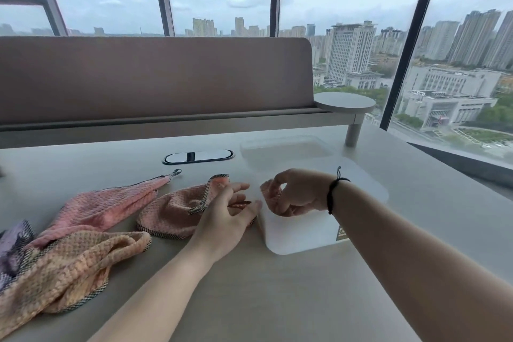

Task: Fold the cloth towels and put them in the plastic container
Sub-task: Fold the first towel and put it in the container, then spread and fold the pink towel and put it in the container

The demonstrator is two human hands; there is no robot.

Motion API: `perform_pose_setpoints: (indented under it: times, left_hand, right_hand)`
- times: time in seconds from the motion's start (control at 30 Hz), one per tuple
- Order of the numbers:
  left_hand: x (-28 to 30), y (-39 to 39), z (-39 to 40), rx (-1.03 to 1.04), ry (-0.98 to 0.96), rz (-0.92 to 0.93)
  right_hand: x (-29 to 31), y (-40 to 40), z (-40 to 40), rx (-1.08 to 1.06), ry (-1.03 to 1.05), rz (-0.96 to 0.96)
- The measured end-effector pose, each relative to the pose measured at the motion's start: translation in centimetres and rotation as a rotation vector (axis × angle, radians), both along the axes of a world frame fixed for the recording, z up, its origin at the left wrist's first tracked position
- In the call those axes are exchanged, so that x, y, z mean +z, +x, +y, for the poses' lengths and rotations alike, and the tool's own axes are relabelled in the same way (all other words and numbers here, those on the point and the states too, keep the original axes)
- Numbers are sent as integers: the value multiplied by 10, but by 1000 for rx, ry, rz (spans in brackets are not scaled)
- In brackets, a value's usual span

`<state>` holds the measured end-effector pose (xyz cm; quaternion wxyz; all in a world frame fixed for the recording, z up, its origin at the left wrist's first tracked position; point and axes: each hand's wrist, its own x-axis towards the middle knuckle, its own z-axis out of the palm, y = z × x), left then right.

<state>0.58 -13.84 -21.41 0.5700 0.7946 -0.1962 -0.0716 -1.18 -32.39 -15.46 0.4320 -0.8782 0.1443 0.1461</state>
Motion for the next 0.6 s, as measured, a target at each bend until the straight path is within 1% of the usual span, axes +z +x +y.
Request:
perform_pose_setpoints:
  times: [0.07, 0.17, 0.27, 0.33, 0.37, 0.4, 0.43, 0.47, 0.5, 0.53, 0.57, 0.6]
  left_hand:
    - [-4, 1, -2, -10, -5, -27]
    - [-10, -3, -3, -36, -21, -64]
    - [-14, -2, 2, 33, 12, -197]
    - [-15, 0, 10, 130, 152, -377]
    - [-15, 1, 15, 165, 268, -461]
    - [-15, 1, 20, 176, 399, -504]
    - [-16, 1, 26, 167, 516, -509]
    - [-19, 0, 33, 143, 602, -495]
    - [-21, -3, 39, 106, 644, -481]
    - [-22, -6, 46, 65, 641, -479]
    - [-24, -10, 53, 30, 603, -490]
    - [-24, -15, 60, 2, 558, -500]
  right_hand:
    - [-2, 0, 1, 71, -140, 29]
    - [1, -3, 7, 176, -417, 32]
    - [2, -3, 12, 255, -576, 39]
    - [6, -4, 15, 285, -679, 54]
    - [7, -3, 14, 291, -727, 65]
    - [9, -2, 12, 288, -781, 41]
    - [9, 0, 11, 264, -849, -38]
    - [10, -1, 13, 171, -878, -168]
    - [13, -7, 17, 34, -860, -332]
    - [14, -15, 26, -103, -808, -524]
    - [14, -26, 37, -165, -764, -703]
    - [10, -40, 49, -144, -713, -841]
